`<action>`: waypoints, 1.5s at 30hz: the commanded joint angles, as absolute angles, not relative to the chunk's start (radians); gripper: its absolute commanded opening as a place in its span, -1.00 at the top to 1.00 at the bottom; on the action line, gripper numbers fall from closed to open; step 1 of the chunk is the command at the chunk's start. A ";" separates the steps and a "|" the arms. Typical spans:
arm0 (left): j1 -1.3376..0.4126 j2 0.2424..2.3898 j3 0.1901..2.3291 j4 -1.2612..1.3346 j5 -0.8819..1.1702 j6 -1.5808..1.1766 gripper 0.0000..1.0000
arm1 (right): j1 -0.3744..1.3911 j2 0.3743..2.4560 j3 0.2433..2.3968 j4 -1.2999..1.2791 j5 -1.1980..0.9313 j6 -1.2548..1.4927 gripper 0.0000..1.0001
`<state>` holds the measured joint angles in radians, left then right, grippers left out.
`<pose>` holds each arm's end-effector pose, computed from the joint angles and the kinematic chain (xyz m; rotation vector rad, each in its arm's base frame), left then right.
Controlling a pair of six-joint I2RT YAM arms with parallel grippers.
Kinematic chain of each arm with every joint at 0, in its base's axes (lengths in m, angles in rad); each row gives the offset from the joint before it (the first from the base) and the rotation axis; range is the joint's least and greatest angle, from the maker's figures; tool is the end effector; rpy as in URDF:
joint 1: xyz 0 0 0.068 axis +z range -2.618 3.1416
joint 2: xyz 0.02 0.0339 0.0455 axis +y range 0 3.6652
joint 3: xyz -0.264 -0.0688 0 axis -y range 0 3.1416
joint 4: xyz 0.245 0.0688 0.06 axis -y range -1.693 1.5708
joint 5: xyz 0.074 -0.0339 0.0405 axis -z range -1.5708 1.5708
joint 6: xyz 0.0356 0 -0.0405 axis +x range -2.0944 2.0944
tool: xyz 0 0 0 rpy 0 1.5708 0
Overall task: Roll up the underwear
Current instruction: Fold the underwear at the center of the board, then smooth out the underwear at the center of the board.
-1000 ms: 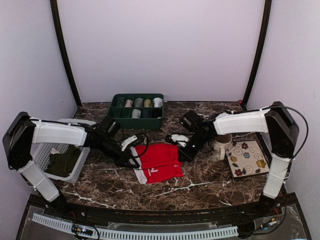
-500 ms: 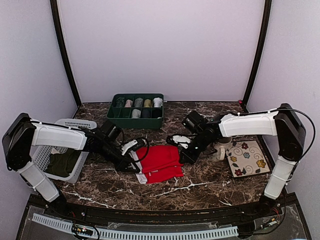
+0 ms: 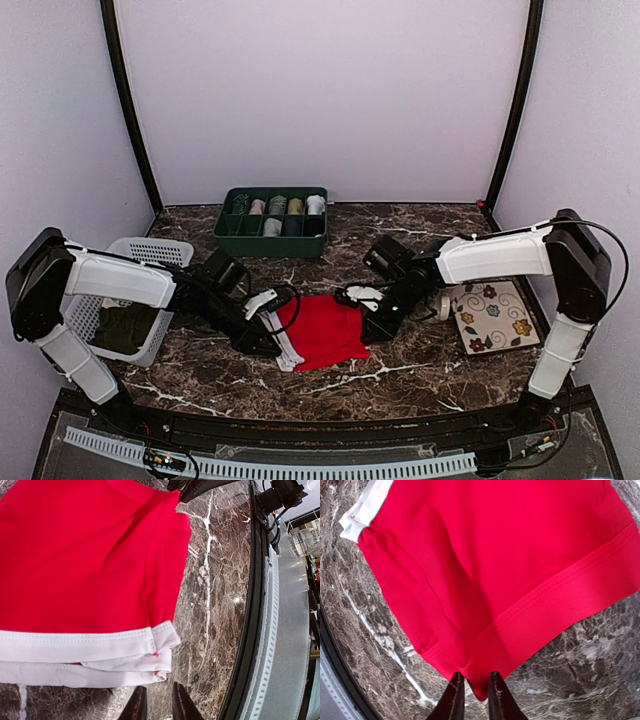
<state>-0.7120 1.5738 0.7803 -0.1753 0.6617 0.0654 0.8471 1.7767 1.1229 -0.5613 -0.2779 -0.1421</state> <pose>0.2077 -0.2081 0.1608 1.2277 2.2746 -1.0905 0.2196 0.2632 0.1691 -1.4172 2.4767 0.5514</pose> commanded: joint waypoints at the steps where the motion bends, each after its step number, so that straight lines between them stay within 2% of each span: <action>1: -0.717 1.523 0.750 -0.190 0.695 0.088 0.42 | 0.854 1.748 1.146 -0.624 -0.367 -0.142 0.56; 3: -0.718 1.502 0.756 -0.214 0.717 0.107 0.31 | 0.854 1.736 1.187 -0.660 -0.418 -0.145 0.47; 7: -0.718 1.476 0.784 -0.229 0.696 0.111 0.25 | 0.827 1.722 1.209 -0.670 -0.499 -0.097 0.42; 11: -0.743 1.479 0.811 -0.175 0.630 0.077 0.22 | 0.775 1.722 1.194 -0.605 -0.539 -0.020 0.48; 19: -0.826 1.572 0.892 -0.167 0.527 0.126 0.21 | 0.775 1.764 1.180 -0.623 -0.470 -0.041 0.48; 33: -0.884 1.734 0.980 -0.239 0.504 0.171 0.18 | 0.822 1.814 1.094 -0.574 -0.453 -0.043 0.59; 37: -0.885 1.744 0.980 -0.270 0.485 0.185 0.32 | 0.825 1.816 1.091 -0.578 -0.441 -0.047 0.69; 42: -0.884 1.701 0.973 -0.302 0.429 0.216 0.76 | 0.826 1.803 1.106 -0.600 -0.413 -0.056 0.98; 45: -0.884 1.652 0.965 -0.301 0.435 0.214 0.91 | 0.825 1.787 1.117 -0.609 -0.407 -0.057 1.00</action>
